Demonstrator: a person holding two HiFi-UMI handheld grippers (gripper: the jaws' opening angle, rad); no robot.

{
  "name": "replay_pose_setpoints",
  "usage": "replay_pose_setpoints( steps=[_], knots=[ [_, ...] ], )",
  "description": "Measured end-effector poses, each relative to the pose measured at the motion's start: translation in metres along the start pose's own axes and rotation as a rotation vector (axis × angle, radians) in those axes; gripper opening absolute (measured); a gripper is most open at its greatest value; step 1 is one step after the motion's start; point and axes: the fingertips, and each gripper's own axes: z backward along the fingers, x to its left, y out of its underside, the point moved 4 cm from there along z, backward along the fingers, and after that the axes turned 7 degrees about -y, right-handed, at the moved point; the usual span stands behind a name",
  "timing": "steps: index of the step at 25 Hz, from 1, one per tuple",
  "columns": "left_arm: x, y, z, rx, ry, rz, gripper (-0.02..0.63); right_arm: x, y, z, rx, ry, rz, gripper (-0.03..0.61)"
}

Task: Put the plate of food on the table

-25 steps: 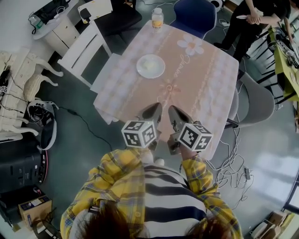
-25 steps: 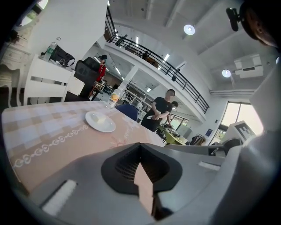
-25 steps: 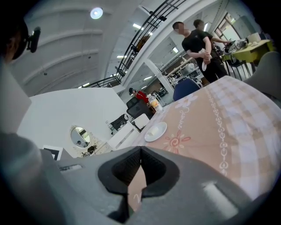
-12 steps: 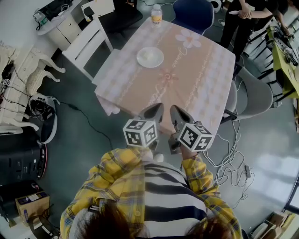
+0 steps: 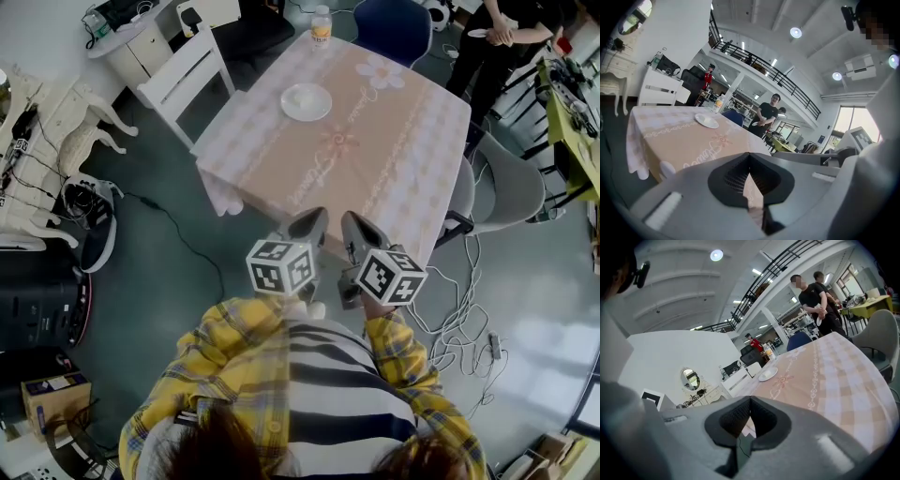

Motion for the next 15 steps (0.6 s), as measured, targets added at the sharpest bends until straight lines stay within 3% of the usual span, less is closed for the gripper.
replay_pose_setpoints(
  steps=[15],
  knots=[
    [-0.02,0.01,0.034,-0.035,0.003,-0.015,-0.005,0.021,0.015,0.039,-0.001,-0.009,0.066,-0.003]
  ],
)
